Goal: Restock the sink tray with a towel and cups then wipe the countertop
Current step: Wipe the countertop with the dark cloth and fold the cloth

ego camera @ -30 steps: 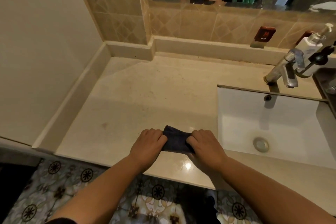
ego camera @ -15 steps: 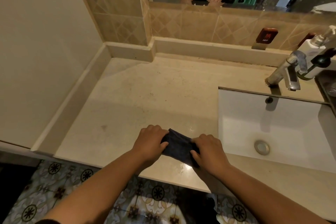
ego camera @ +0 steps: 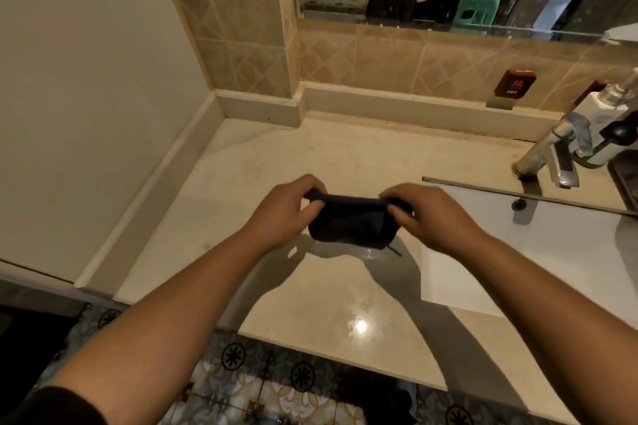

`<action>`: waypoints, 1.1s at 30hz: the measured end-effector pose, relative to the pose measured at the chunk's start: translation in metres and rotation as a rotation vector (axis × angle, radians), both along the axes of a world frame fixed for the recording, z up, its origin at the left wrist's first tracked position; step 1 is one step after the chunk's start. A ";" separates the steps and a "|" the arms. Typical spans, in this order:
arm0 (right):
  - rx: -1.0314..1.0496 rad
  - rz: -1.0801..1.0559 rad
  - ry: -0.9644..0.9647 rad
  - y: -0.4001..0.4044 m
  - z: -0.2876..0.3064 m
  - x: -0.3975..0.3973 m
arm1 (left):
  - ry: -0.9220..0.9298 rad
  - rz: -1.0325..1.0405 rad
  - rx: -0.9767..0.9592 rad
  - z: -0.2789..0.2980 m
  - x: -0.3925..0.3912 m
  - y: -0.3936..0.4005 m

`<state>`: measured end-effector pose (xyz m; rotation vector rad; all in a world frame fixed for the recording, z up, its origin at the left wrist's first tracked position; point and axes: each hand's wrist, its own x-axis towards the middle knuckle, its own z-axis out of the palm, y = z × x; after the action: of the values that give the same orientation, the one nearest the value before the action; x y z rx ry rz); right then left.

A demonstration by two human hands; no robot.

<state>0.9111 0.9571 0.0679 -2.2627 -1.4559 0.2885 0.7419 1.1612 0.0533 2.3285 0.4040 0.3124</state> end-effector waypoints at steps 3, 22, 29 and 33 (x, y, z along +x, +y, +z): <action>0.082 -0.033 -0.099 0.010 0.018 0.014 | -0.047 0.070 0.046 0.008 0.013 0.010; -0.156 0.012 0.209 -0.064 -0.120 -0.099 | 0.217 -0.071 -0.037 -0.117 -0.108 -0.056; -0.044 -0.232 0.420 -0.020 -0.117 -0.052 | 0.218 0.227 -0.354 -0.104 -0.059 -0.038; -0.093 -0.378 0.452 -0.006 -0.130 -0.040 | 0.315 0.335 -0.368 -0.111 -0.031 -0.034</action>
<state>0.8709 0.9510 -0.0624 -2.2897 -0.7864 0.7014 0.7105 1.1271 -0.0575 1.9435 0.9290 0.0199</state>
